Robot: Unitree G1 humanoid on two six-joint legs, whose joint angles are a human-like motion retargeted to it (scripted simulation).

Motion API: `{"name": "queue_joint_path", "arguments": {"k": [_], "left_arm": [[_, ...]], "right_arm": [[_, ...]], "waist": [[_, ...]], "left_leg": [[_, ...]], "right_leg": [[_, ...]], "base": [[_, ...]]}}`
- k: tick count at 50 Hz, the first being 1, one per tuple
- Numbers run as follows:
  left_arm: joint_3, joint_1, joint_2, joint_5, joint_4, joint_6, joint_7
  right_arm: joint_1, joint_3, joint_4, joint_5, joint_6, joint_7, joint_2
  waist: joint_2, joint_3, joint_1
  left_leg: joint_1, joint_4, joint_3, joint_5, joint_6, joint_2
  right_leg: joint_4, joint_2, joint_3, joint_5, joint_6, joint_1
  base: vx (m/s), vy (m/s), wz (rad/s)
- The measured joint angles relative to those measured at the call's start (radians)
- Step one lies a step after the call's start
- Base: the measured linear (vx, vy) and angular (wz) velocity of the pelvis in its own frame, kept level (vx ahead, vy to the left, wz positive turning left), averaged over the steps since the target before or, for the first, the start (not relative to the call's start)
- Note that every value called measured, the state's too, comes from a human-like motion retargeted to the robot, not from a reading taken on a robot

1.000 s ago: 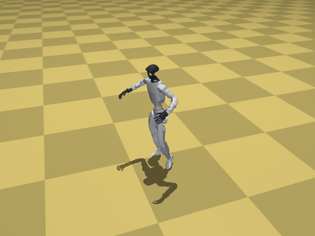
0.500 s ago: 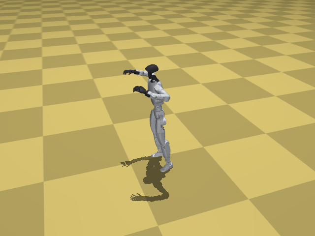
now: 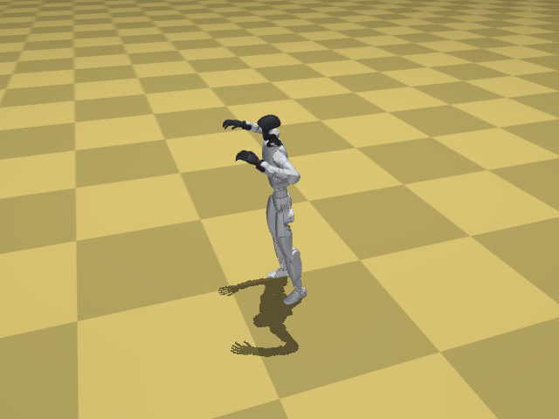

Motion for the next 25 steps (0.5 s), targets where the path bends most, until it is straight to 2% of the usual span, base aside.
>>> {"name": "queue_joint_path", "arguments": {"k": [25], "left_arm": [[0.032,0.026,-0.017,0.04,0.018,0.01,-0.005]], "right_arm": [[-0.01,-0.001,0.033,-0.02,-0.003,-0.012,0.018]], "waist": [[-0.002,-0.018,0.022]], "left_leg": [[0.003,0.011,-0.023,-0.034,0.005,-0.017]], "right_leg": [[0.018,-0.025,-0.021,-0.026,0.0,0.013]], "base": [[0.01,0.01,0.02]]}}
